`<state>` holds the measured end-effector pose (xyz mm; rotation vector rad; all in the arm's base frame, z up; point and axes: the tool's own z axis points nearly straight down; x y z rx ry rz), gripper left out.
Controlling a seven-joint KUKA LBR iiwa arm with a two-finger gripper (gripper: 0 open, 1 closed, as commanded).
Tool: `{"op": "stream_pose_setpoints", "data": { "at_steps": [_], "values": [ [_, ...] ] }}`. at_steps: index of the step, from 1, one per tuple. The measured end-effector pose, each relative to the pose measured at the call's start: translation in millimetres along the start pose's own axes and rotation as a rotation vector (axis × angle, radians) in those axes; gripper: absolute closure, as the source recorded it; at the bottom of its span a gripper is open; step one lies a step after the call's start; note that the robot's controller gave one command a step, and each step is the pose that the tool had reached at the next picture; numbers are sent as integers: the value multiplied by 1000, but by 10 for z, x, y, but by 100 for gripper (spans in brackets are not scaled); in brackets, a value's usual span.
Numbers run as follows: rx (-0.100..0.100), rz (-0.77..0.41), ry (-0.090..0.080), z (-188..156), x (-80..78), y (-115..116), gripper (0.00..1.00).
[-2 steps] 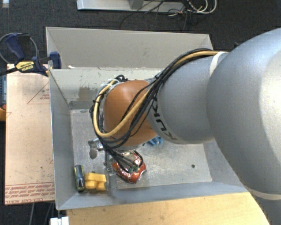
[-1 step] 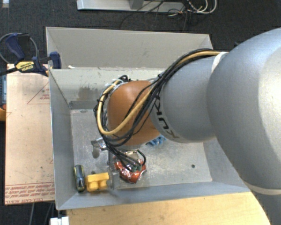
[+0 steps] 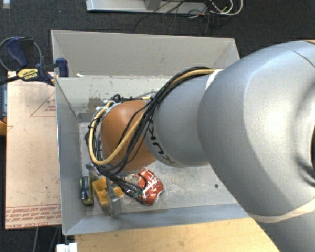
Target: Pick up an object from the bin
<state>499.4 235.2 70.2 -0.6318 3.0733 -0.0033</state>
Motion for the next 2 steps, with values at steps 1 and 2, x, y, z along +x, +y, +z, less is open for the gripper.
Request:
{"op": "stream_pose_setpoints", "data": {
  "at_steps": [1, 2],
  "values": [
    [6, -57, -1, -20, -46, 52, 100],
    [6, -56, -1, -20, -46, 51, 100]
  ]
}}
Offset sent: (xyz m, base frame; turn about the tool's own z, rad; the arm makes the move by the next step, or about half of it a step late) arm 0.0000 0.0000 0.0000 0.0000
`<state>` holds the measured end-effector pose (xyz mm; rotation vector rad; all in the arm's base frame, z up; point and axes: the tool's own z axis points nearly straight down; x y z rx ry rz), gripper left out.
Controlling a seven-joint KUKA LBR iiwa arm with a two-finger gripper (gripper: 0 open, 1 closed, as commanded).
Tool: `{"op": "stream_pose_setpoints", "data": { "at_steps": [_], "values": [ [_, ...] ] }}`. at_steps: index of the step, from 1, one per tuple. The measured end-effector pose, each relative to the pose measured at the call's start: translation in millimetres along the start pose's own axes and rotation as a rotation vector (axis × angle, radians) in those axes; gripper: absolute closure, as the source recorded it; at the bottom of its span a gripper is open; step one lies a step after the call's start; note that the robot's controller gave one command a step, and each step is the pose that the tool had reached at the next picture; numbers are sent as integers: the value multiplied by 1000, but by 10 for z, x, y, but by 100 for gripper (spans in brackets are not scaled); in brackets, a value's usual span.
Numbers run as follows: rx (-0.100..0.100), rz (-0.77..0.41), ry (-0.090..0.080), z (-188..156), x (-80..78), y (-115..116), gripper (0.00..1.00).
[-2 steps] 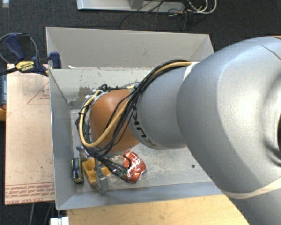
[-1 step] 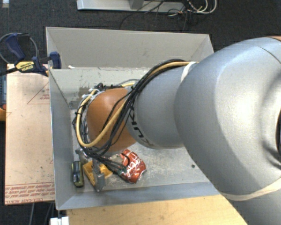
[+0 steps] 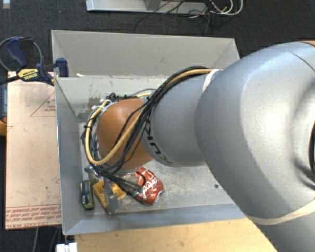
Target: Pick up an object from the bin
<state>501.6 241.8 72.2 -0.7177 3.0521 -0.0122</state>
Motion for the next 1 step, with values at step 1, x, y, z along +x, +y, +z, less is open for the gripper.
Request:
{"op": "stream_pose_setpoints", "data": {
  "at_steps": [1],
  "values": [
    [-2, 18, 2, -1472, 89, 19, 100]
  ]
}}
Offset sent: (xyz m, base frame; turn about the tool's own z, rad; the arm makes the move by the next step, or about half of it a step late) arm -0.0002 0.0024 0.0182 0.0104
